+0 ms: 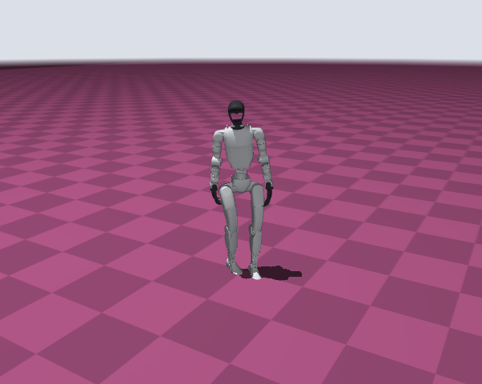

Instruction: In place motions

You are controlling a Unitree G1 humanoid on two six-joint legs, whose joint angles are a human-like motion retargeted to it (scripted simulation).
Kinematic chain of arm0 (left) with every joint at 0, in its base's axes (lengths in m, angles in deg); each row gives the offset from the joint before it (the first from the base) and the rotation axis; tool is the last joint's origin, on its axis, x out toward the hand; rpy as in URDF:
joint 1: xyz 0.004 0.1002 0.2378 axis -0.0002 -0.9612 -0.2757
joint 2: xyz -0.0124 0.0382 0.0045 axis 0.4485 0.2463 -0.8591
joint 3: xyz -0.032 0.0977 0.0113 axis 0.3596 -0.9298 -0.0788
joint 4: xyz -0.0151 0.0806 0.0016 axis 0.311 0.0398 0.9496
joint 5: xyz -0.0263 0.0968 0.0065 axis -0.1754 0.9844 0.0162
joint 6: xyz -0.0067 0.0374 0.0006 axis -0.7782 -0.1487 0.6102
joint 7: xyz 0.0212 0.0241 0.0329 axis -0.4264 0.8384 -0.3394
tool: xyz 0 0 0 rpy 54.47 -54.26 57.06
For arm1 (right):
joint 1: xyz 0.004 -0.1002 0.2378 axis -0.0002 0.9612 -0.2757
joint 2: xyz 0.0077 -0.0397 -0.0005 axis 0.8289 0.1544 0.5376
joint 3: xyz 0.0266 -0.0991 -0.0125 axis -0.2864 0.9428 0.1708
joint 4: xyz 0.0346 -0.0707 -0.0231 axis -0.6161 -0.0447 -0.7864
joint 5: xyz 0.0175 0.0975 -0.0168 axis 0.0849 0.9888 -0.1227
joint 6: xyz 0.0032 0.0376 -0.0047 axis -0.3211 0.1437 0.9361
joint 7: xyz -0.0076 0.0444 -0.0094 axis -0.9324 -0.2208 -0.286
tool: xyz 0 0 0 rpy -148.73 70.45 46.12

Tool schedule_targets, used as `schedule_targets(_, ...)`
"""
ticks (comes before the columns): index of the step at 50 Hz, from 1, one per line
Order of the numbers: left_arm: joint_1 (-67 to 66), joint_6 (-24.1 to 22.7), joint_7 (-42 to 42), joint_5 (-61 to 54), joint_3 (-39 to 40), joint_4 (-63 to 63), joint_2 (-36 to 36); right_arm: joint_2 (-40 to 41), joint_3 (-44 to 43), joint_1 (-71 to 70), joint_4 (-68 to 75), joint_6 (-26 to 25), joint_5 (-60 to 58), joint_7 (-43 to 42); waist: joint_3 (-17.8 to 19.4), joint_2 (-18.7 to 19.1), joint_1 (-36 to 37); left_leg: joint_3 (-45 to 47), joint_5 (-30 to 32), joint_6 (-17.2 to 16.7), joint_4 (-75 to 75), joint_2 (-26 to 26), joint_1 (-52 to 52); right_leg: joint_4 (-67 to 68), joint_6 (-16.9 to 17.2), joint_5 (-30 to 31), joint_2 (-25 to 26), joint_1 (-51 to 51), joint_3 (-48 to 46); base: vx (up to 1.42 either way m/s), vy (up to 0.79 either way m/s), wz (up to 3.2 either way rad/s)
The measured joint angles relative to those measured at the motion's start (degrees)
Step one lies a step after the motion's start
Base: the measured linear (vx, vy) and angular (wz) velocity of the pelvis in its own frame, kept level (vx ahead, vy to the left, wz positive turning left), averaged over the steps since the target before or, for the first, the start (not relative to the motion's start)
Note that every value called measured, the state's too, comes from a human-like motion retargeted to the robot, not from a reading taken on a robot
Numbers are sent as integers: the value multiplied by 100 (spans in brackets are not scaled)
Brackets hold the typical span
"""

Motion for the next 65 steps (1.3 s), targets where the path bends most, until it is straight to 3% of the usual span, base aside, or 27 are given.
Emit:
schedule_targets(2, 43, 3, 30, 53, 33, -46, 17, -28, 73, -21, -43, 37, -84, 39, 109, -101, 212, -310, 177, -11, -77, -155, 19, -62, -557, -55, -148, 105, -607, 10, -21, 173)
schedule_targets(4, 76, -16, 43, 75, 29, -115, 30, -79, 98, -72, -54, 41, -152, 87, 201, -271, 550, -560, 377, -33, -183, -387, 35, -138, -865, -127, -288, 227, -1048, 13, -20, 163)
schedule_targets(8, 104, -58, -22, 17, -77, -178, 16, -279, -8, -108, -125, 62, -332, 190, 321, -303, 1035, -1250, 461, -140, -371, -700, -41, -187, -865, -321, -542, 343, -1907, 26, -20, 248)
schedule_targets(11, 82, -53, -78, 1, -12, -89, -10, -468, -83, -26, -205, 87, -482, 104, 255, -361, 1188, -827, 54, 41, -495, -707, -219, -371, -847, -421, -778, 440, -2717, 38, -20, 311)
schedule_targets(15, 48, -31, -94, -63, 109, 113, 61, -679, -196, 101, -130, 68, -540, -212, 203, -474, 1064, 915, -763, 246, -653, -366, -279, -623, -721, -547, -1165, 631, -4120, 51, -22, 384)
schedule_targets(20, 59, 69, -369, -134, 372, 353, 229, -823, -276, 271, 18, 8, -546, -190, 86, -746, 959, 4362, -1388, -73, -694, 220, 162, -1001, -523, -693, -1477, 953, -5681, 56, -23, 370)
schedule_targets(22, 61, 79, -475, -201, 492, 430, 279, -810, -306, 350, 5, 3, -604, -216, -14, -881, 973, 5353, -1435, -42, -600, 303, 410, -1135, -429, -724, -1556, 1055, -6223, 59, -28, 326)
schedule_targets(28, -109, -26, -646, -436, 1000, 526, 321, -590, -269, 352, -134, 21, -724, -293, -298, -1313, 1072, 4947, -1477, 202, -73, 353, 589, -1403, -156, -736, -1694, 1203, -7311, 71, -29, 244)
schedule_targets(30, -227, -47, -649, -502, 1221, 535, 299, -497, -253, 274, -260, 50, -735, -226, -349, -1326, 1228, 4888, -1223, -181, -334, 381, 787, -1420, -93, -732, -1598, 1231, -7527, 61, -27, 124)
schedule_targets(31, -294, -55, -653, -540, 1304, 549, 276, -453, -253, 235, -352, 95, -723, -191, -379, -1325, 1306, 5338, -940, -234, -584, 350, 942, -1406, -53, -713, -1575, 1243, -7615, 58, -28, 105)
schedule_targets(33, -412, -72, -690, -629, 1429, 599, 213, -365, -269, 158, -560, 218, -687, -125, -425, -1366, 1369, 5450, -614, -56, -995, 90, 952, -1375, 58, -643, -1621, 1296, -7847, 40, -27, 123)
schedule_targets(38, -478, -97, -917, -856, 1553, 848, 75, -185, -238, -25, -1128, 515, -450, -34, -221, -1298, 1519, 4659, -627, 194, -1270, -182, 899, -1137, 180, -334, -1631, 1605, -8232, 36, -25, 91)
schedule_targets(40, -508, -100, -910, -833, 1542, 894, 29, -149, -193, -77, -1273, 573, -378, 54, -179, -1206, 1523, 4429, -684, 159, -1221, -122, 901, -824, 184, -34, -1687, 1685, -8064, 43, -19, 95)
schedule_targets(43, -562, -79, -859, -726, 1476, 937, -5, -76, -161, -46, -1394, 579, -371, 143, -272, -709, 1222, 4133, -677, 49, -1137, 321, 854, 254, -157, 320, -1843, 1612, -7825, 44, -19, 148)
schedule_targets(45, -560, -64, -831, -644, 1431, 932, -3, -56, -64, -20, -1402, 594, -322, 216, -298, -498, 1073, 3917, -668, 13, -1083, 511, 815, 1192, -6, 66, -2059, 1274, -7039, 38, -22, 135)
schedule_targets(48, -436, -39, -726, -469, 1288, 873, 67, -6, 8, -30, -1279, 533, -263, 255, -188, -456, 939, 3503, -618, 40, -1016, 536, 776, 1872, 378, -366, -1701, 637, -5483, 23, -25, 121)
schedule_targets(51, -271, -37, -653, -324, 1068, 785, 165, 44, -21, 0, -1133, 529, -307, 188, -118, -423, 848, 3033, -559, 18, -964, 582, 703, 2054, 393, -560, -1389, 294, -4887, 15, -27, 128)
schedule_targets(55, -42, -35, -496, -213, 816, 730, 285, 105, -87, 65, -871, 494, -343, -262, -165, -425, 658, 2374, -453, -2, -946, 518, 529, 1829, 364, -821, -1024, -199, -4177, 10, -25, 140)
schedule_targets(60, 164, -64, -401, -227, 744, 697, 315, 121, -151, 33, -463, 375, -182, -337, -106, -583, 488, 1821, -297, -133, -1085, 267, 582, 765, 189, -1216, -452, -542, -2650, 3, -18, 118)
schedule_targets(65, 215, -73, -352, -258, 634, 713, 240, 85, -177, 84, -262, 291, -7, -195, -22, -829, 166, 1135, -295, 41, -1126, -271, 811, -650, -442, -940, -302, -254, -1286, 5, -7, 143)
